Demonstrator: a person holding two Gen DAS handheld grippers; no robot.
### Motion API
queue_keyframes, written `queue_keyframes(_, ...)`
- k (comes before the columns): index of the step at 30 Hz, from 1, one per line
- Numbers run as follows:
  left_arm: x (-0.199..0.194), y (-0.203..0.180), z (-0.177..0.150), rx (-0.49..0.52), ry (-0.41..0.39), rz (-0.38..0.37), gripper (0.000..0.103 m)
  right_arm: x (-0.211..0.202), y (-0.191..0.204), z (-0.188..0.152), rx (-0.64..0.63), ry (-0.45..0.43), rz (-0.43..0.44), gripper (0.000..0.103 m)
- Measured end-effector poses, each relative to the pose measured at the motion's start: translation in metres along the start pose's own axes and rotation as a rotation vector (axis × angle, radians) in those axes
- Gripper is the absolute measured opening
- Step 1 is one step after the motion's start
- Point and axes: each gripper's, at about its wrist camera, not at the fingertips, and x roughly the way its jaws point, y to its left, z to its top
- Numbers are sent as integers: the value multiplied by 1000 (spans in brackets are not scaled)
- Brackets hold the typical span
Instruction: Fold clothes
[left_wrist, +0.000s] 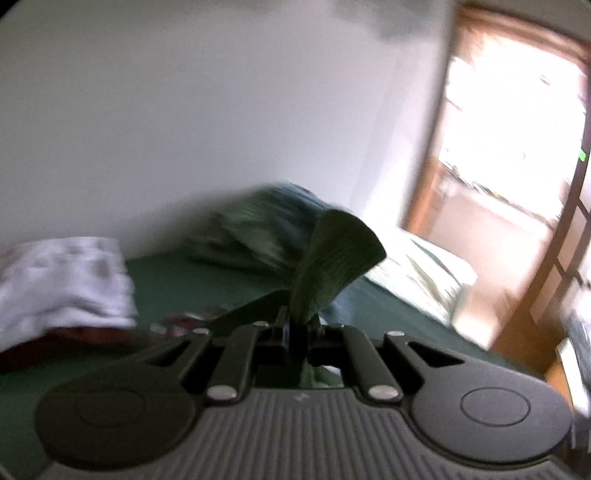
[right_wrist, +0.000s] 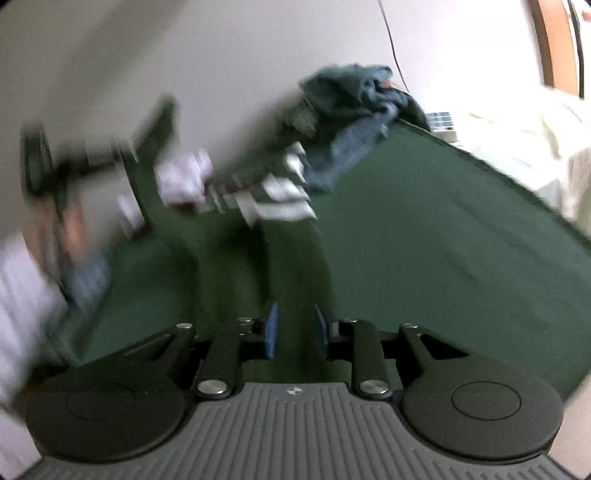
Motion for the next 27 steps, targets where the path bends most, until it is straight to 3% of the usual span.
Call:
queue_keyframes(3,16,-33,-32,35,75,-81,3,20,-1,18,107,-31,102,40)
queue_keyframes(5,22,-44,-46,51,105,-93,3,38,2,28,161,-37,146,46)
queue_keyframes(7,24,-51,-54,66,120,-95,3,54,1,37,232,-40,154,60)
queue_keyframes(14,31,-76,-84,120,171,-102,3,100,-12,46,416,59,183,64)
queue_keyframes(15,31,-79,-88,128,178,-103,3,106,-15,46,442,76,188,60)
queue_keyframes(18,32,-86,-98,153,197,-87,6,118,-21,49,474,112,186,8)
queue_keyframes(20,27,-86,-100,165,194,-67,14,118,-22,55,479,95,204,6)
queue_keyframes(22,15,-87,-98,170,179,-91,14,112,-17,64,457,58,237,6)
queue_keyframes(27,-4,-103,-97,201,177,-213,11,95,5,84,389,-58,290,6)
